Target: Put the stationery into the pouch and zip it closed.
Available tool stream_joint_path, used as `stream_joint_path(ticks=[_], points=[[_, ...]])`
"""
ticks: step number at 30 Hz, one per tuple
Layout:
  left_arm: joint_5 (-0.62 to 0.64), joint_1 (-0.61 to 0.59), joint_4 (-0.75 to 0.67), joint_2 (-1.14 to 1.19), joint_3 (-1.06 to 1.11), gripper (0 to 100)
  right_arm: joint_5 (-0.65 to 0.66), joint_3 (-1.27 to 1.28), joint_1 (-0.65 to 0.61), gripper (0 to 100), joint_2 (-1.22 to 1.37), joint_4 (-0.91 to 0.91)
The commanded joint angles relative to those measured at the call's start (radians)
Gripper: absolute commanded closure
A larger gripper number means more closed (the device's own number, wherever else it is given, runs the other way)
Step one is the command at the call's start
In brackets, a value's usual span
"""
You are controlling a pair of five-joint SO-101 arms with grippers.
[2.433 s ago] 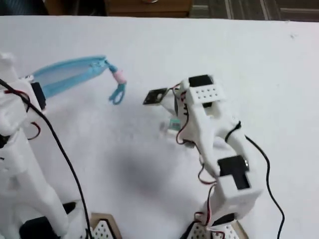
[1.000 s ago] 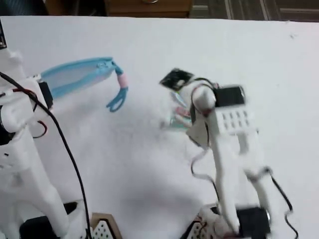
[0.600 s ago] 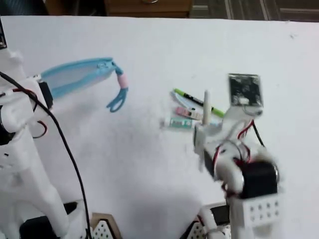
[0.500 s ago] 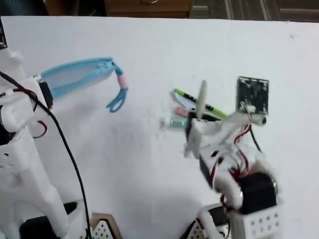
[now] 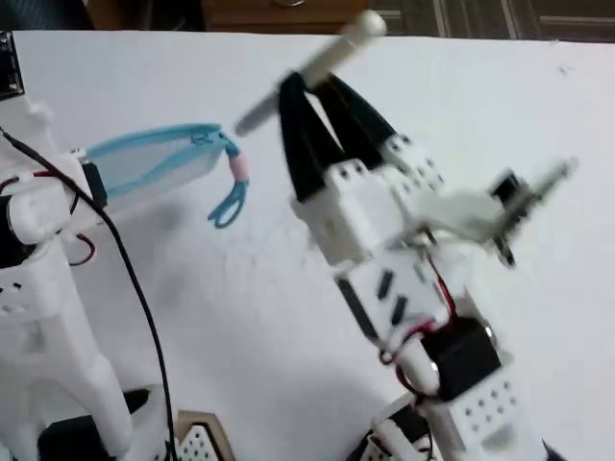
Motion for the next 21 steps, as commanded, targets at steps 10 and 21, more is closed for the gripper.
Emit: stream_joint_path(ticks=[10, 21], points=[[0.003, 0.091, -0.098, 0.001, 0.123, 98, 0.087, -0.172, -0.182, 98.1, 0.372, -0.081], [0.034, 0.090, -0.167, -0.001, 0.192, 98, 0.265, 0.008, -0.173, 98.1, 0.427, -0.217]])
